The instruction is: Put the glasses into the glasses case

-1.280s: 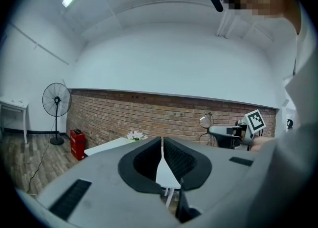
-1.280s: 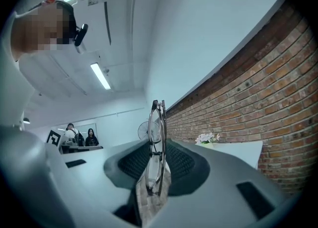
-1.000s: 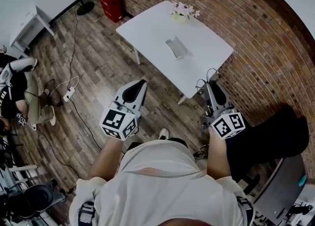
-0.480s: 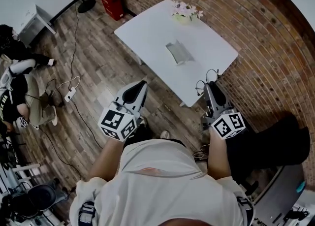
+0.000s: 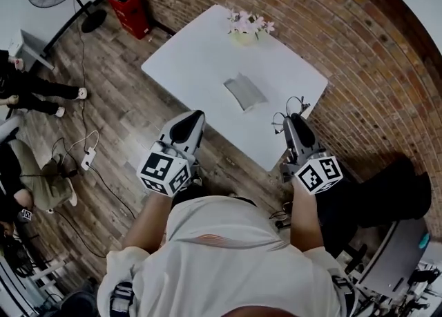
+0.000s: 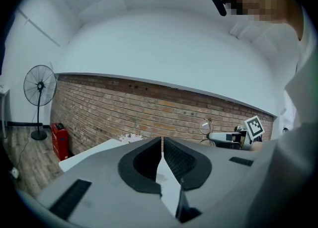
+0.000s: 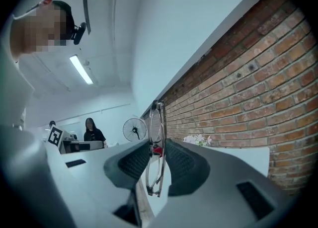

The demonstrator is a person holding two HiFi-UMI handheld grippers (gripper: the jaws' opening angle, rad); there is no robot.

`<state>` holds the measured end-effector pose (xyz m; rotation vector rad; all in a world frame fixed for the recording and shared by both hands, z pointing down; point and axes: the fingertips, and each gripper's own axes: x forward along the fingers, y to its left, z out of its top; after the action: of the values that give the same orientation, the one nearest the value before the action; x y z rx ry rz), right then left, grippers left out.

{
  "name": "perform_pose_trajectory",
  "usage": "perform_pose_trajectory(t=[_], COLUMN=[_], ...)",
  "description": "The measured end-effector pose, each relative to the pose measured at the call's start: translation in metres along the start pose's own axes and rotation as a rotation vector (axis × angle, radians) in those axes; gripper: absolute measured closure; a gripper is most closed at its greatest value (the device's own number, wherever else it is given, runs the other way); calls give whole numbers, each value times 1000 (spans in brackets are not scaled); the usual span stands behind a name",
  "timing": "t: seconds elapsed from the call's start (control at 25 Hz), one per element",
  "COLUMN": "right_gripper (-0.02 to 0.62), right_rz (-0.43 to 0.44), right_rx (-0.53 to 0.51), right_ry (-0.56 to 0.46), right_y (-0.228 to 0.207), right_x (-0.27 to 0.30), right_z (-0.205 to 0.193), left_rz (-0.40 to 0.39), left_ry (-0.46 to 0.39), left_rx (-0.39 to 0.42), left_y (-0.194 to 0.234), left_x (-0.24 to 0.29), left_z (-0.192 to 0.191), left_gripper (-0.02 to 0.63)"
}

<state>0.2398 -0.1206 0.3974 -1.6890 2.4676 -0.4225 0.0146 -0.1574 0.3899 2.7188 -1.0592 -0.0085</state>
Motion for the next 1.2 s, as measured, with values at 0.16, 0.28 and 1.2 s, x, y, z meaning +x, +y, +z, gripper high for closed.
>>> perform_pose_trajectory(t=[0.16,0.28,1.2], right_gripper=[443,443,443], right_rz=[-59,-108,-70], right_rx=[-12,-13,48], right_ry=[-2,7,73], right_y=[0,-2,-94], right_x=[38,61,114], right_z=[6,5,9], left_rz=[-56,-105,-115], left_ry=[13,26,105], left_rx=[4,10,26], left_y=[45,70,82], left_x=[30,49,157], left_z=[10,15,14], left_gripper=[580,580,580])
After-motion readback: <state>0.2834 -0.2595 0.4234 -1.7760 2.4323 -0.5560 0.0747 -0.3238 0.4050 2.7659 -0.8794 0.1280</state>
